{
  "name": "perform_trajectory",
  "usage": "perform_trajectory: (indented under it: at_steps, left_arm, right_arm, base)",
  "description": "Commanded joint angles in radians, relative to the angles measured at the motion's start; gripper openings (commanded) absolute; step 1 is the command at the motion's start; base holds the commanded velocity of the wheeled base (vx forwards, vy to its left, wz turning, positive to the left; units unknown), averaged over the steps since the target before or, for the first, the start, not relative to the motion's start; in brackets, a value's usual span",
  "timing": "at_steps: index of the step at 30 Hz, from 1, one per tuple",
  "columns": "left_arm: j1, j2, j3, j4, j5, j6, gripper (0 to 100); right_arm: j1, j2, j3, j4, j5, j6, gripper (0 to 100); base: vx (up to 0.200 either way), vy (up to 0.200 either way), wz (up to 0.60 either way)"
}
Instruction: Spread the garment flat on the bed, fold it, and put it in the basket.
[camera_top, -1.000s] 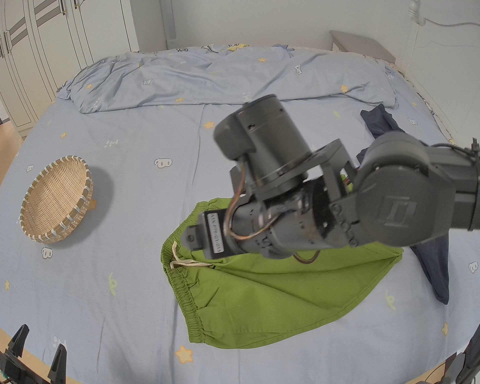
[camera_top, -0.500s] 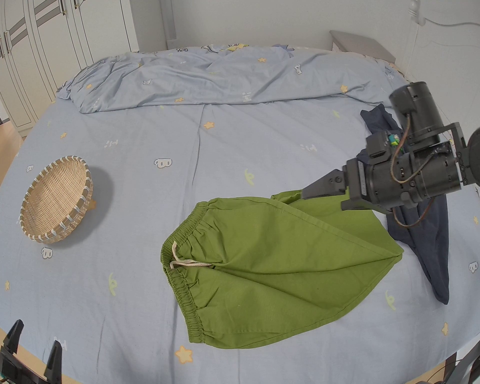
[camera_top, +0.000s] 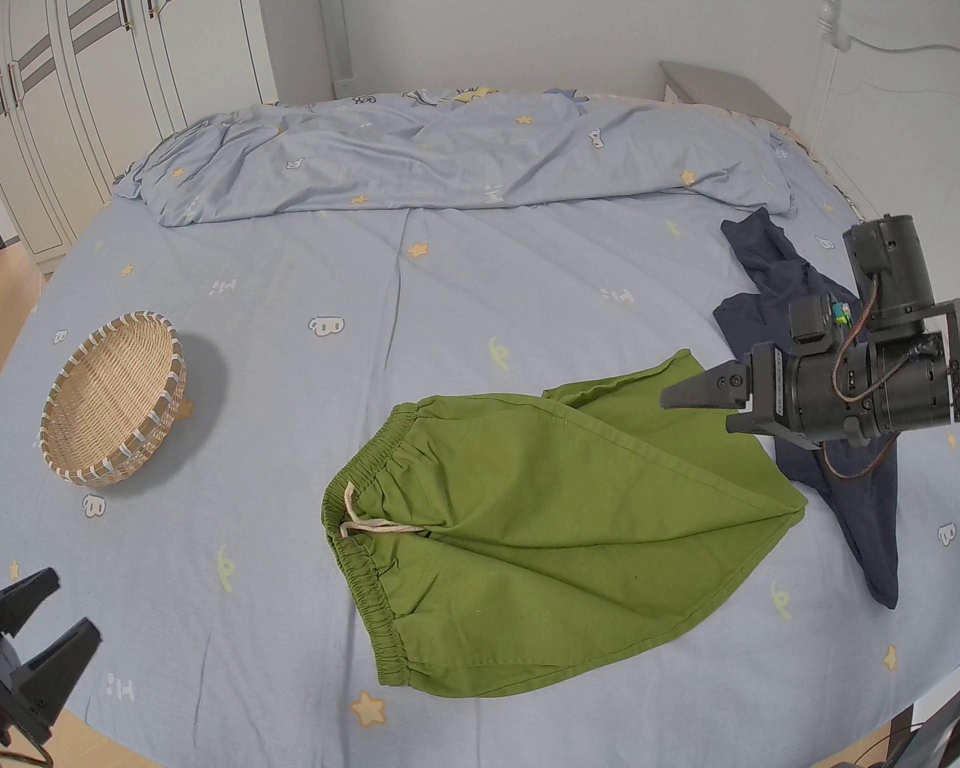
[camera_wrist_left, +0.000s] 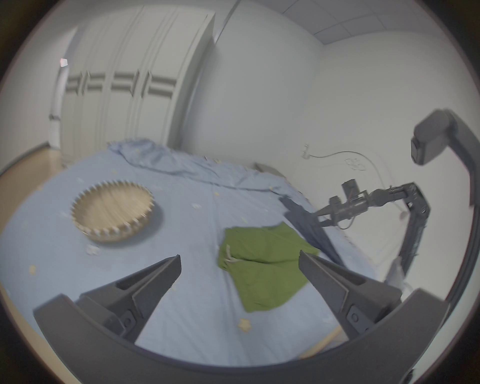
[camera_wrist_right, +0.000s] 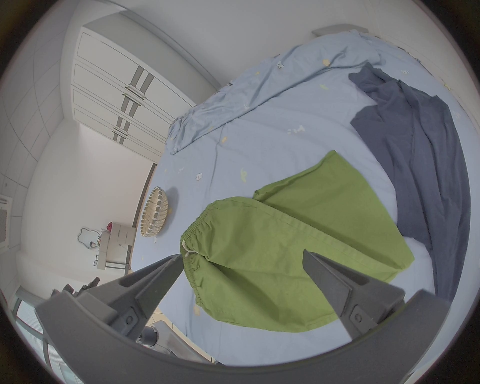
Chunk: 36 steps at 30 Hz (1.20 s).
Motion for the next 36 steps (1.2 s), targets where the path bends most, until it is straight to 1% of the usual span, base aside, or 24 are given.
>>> perform_trajectory:
  at_steps: [1, 2, 4, 5, 6, 7, 8, 10, 11, 12, 15, 18, 21, 24, 28, 32, 35, 36]
  left_arm:
    - [-0.126, 0.711, 0.065, -0.262, -0.430, -0.269, 100]
    - [-0.127, 0.817, 0.102, -0.347, -0.482, -0.252, 100]
    - [-0.129, 0.961, 0.133, -0.463, -0.523, -0.221, 100]
    - [-0.132, 1.019, 0.147, -0.512, -0.529, -0.207, 100]
    - [-0.132, 1.019, 0.147, -0.512, -0.529, -0.207, 100]
    - [-0.164, 1.139, 0.179, -0.600, -0.533, -0.180, 100]
    - [-0.190, 1.203, 0.208, -0.646, -0.522, -0.161, 100]
    - [-0.202, 1.257, 0.246, -0.707, -0.514, -0.137, 100]
    - [-0.210, 1.285, 0.292, -0.781, -0.510, -0.126, 100]
    - [-0.219, 1.286, 0.322, -0.825, -0.510, -0.129, 100]
    - [-0.293, 1.289, 0.383, -0.922, -0.506, -0.138, 100]
    - [-0.305, 1.292, 0.397, -0.939, -0.503, -0.143, 100]
    - [-0.300, 1.291, 0.397, -0.951, -0.502, -0.147, 100]
    - [-0.293, 1.295, 0.383, -0.954, -0.499, -0.149, 100]
    - [-0.271, 1.309, 0.368, -0.956, -0.468, -0.149, 100]
    - [-0.265, 1.311, 0.346, -0.956, -0.467, -0.150, 100]
    - [-0.262, 1.338, 0.308, -0.954, -0.465, -0.174, 100]
    - [-0.262, 1.363, 0.276, -0.956, -0.465, -0.221, 100]
  right_arm:
    - [-0.166, -0.113, 0.246, -0.123, 0.020, -0.007, 100]
    - [-0.184, -0.113, 0.246, -0.120, 0.018, -0.008, 100]
    - [-0.196, -0.121, 0.246, -0.120, 0.018, -0.010, 100]
    - [-0.204, -0.121, 0.244, -0.122, 0.021, -0.010, 100]
    - [-0.204, -0.121, 0.244, -0.122, 0.021, -0.010, 100]
    - [-0.216, -0.119, 0.237, -0.120, 0.026, -0.020, 100]
    - [-0.219, -0.115, 0.227, -0.120, 0.026, -0.045, 100]
    - [-0.236, -0.112, 0.209, -0.120, 0.031, -0.080, 100]
    - [-0.259, -0.104, 0.189, -0.117, 0.034, -0.105, 100]
    - [-0.265, -0.100, 0.181, -0.116, 0.034, -0.108, 100]
    - [-0.264, -0.084, 0.178, -0.120, 0.032, -0.113, 100]
    - [-0.261, -0.081, 0.188, -0.120, 0.031, -0.116, 100]
    - [-0.267, -0.081, 0.186, -0.120, 0.031, -0.114, 100]
    - [-0.267, -0.083, 0.184, -0.120, 0.031, -0.114, 100]
    - [-0.269, -0.090, 0.184, -0.122, 0.031, -0.114, 100]
    - [-0.270, -0.092, 0.183, -0.122, 0.031, -0.114, 100]
    - [-0.267, -0.092, 0.184, -0.122, 0.031, -0.114, 100]
    - [-0.265, -0.093, 0.184, -0.122, 0.031, -0.114, 100]
  base:
    - [0.000, 0.000, 0.00]
    - [0.000, 0.000, 0.00]
    - [0.000, 0.000, 0.00]
    - [0.000, 0.000, 0.00]
    - [0.000, 0.000, 0.00]
    - [0.000, 0.000, 0.00]
    - [0.000, 0.000, 0.00]
    - [0.000, 0.000, 0.00]
    - [0.000, 0.000, 0.00]
    - [0.000, 0.000, 0.00]
    - [0.000, 0.000, 0.00]
    - [0.000, 0.000, 0.00]
    - [0.000, 0.000, 0.00]
    - [0.000, 0.000, 0.00]
    - [0.000, 0.000, 0.00]
    - [0.000, 0.000, 0.00]
    - [0.000, 0.000, 0.00]
    - [0.000, 0.000, 0.00]
